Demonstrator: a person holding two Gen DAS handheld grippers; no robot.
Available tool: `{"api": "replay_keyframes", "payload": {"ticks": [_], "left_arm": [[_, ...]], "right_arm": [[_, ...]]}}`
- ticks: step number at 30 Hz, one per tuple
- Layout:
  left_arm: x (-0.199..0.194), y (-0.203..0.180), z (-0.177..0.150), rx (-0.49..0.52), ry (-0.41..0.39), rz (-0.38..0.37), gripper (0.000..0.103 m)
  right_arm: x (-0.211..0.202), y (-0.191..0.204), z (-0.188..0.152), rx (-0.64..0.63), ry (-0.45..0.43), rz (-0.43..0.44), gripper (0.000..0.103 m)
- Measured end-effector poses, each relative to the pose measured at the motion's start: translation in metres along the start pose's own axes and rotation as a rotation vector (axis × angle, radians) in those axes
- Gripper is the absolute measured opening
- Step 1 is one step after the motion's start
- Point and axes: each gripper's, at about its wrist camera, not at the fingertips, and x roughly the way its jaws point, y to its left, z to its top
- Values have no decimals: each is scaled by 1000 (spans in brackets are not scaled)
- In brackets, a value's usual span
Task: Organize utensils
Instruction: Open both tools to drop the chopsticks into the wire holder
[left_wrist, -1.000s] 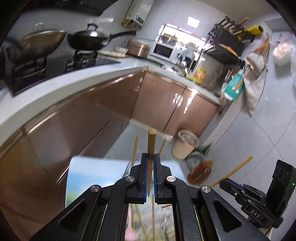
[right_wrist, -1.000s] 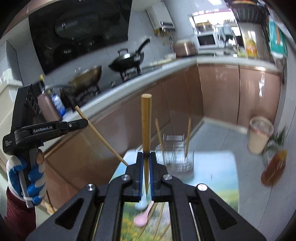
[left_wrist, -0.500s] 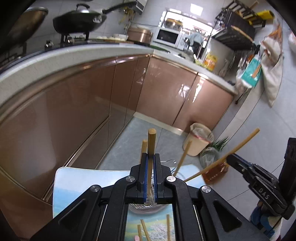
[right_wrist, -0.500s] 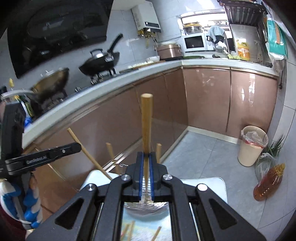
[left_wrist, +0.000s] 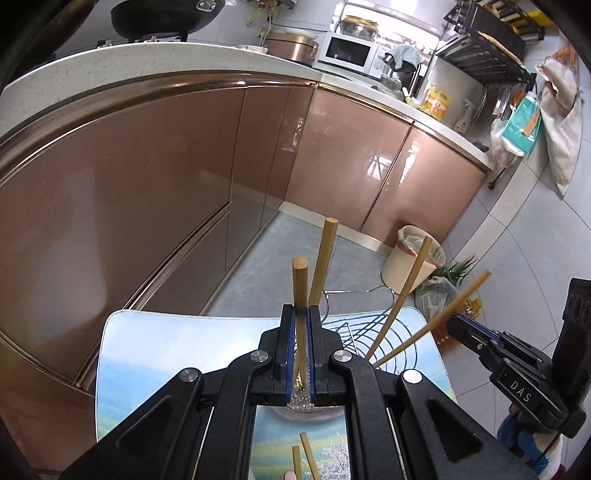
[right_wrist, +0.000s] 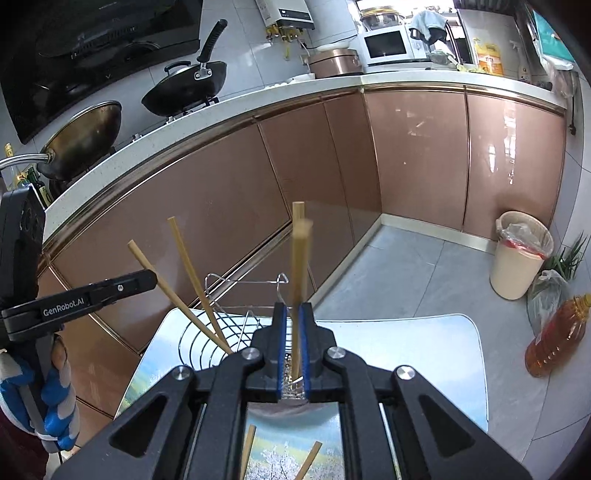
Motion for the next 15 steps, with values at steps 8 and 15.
{"api": "replay_keyframes", "payload": {"ticks": [8, 15], "left_arm": [[-41, 1, -4, 9, -29, 14, 23], [-103, 4, -9, 28, -88, 40, 27]], "right_arm": [[-44, 5, 4, 7, -39, -12, 26], [-109, 26, 2, -29, -76, -20, 26]]}}
